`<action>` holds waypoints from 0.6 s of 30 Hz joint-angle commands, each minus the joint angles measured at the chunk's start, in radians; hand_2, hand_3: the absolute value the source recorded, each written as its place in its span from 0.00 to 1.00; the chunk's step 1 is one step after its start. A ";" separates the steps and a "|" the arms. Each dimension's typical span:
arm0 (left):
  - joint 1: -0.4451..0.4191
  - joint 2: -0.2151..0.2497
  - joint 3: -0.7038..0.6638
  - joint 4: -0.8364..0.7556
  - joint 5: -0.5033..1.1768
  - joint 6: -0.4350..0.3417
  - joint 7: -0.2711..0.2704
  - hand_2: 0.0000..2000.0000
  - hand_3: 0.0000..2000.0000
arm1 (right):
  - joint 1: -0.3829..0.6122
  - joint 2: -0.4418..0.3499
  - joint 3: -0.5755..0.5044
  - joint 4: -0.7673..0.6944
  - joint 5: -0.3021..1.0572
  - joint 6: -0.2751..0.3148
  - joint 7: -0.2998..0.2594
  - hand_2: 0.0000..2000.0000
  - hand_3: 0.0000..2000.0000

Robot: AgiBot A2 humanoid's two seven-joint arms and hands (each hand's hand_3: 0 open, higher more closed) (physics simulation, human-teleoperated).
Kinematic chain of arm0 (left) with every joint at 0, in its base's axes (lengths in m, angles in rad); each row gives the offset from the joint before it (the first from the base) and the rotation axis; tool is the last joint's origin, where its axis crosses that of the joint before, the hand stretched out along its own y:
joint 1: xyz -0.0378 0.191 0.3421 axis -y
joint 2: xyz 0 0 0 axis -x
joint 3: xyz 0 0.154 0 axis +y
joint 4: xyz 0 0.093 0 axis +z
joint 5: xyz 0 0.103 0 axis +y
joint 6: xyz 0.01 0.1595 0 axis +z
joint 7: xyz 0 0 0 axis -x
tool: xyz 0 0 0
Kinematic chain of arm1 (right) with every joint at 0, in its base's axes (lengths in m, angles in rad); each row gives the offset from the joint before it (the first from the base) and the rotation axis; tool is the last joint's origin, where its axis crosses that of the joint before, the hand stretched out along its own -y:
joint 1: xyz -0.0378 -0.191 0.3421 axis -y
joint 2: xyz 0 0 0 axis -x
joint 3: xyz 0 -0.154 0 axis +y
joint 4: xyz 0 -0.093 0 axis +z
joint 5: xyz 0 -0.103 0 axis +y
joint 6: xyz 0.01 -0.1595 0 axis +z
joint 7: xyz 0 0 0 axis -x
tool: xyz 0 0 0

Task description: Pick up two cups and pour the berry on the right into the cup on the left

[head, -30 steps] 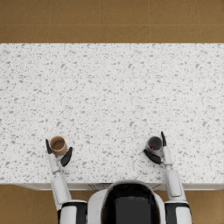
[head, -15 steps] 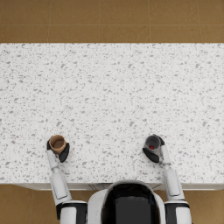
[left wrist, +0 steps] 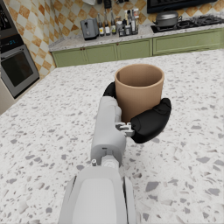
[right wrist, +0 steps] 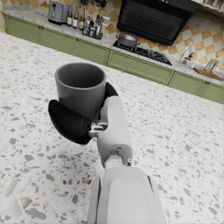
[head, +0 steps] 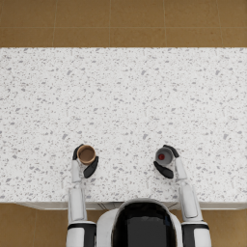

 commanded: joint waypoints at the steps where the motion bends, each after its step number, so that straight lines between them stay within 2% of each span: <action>1: 0.052 0.001 0.130 -0.037 0.032 0.000 0.000 1.00 0.64 | 0.074 -0.027 0.011 0.060 0.032 0.002 0.000 1.00 0.64; 5: 0.156 0.027 0.201 0.002 0.159 -0.002 0.000 1.00 0.64 | 0.178 -0.078 0.024 0.058 0.159 0.005 0.000 1.00 0.64; 10: 0.240 0.054 0.244 0.044 0.274 -0.001 0.000 1.00 0.64 | 0.287 -0.130 0.049 0.046 0.319 0.011 -0.001 1.00 0.64; 18: 0.289 0.073 0.299 0.118 0.301 -0.001 0.000 1.00 0.64 | 0.433 -0.203 0.079 0.027 0.576 0.020 0.001 1.00 0.64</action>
